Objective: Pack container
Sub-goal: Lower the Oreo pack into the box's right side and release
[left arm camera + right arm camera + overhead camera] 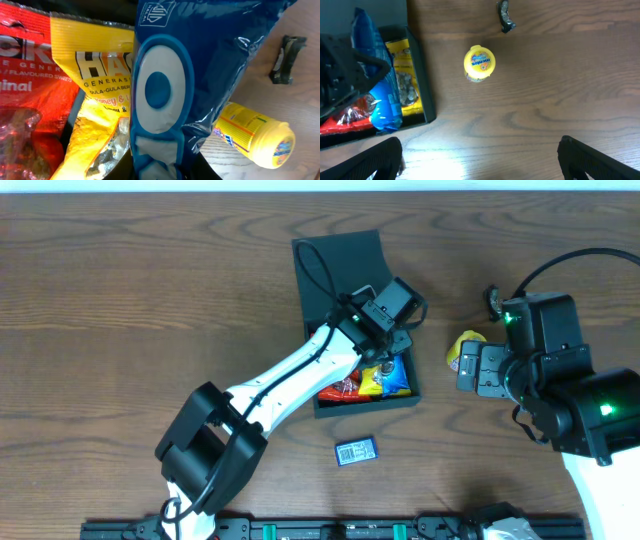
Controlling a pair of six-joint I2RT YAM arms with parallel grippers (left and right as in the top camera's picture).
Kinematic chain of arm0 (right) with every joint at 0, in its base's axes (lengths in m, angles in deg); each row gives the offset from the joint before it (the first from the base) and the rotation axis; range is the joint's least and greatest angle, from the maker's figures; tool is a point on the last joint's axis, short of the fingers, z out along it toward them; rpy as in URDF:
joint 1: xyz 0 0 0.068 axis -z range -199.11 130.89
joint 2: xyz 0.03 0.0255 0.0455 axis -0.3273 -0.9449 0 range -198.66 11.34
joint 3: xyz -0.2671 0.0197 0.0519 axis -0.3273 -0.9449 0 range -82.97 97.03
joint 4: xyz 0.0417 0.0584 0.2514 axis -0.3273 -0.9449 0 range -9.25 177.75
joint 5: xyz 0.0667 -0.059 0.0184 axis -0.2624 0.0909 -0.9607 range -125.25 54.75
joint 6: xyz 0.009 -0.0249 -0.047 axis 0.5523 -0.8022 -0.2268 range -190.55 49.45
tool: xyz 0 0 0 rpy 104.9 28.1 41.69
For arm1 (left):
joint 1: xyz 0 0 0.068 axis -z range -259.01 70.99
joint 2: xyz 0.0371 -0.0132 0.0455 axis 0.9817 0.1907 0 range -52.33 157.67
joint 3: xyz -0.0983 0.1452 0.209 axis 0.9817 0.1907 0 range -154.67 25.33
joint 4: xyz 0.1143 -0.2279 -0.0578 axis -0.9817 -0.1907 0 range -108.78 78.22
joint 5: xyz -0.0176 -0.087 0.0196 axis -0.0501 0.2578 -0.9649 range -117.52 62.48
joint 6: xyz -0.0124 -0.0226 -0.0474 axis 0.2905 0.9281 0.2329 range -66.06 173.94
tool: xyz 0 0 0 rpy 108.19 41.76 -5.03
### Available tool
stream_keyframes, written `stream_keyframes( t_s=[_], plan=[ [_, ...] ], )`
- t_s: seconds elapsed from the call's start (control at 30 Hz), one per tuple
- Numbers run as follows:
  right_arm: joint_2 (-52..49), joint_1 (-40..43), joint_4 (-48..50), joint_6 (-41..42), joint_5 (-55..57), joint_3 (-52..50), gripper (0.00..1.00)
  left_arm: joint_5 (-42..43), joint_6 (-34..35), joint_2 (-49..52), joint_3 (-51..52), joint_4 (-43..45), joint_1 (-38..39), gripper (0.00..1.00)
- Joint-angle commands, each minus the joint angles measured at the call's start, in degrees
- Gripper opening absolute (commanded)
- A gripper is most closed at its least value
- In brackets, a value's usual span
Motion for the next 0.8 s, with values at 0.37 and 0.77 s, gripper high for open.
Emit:
stream_keyframes(
  t_s=[0.37,0.77],
  plan=[
    [0.5,0.4,-0.2,-0.9,1.0,0.1,0.99,1.6,0.5,3.3,-1.1,3.6,2.0,0.06],
    [0.5,0.4,-0.2,-0.9,0.9,0.1,0.99,-0.5,0.4,3.5,-1.1,2.7,2.0,0.08]
  ],
)
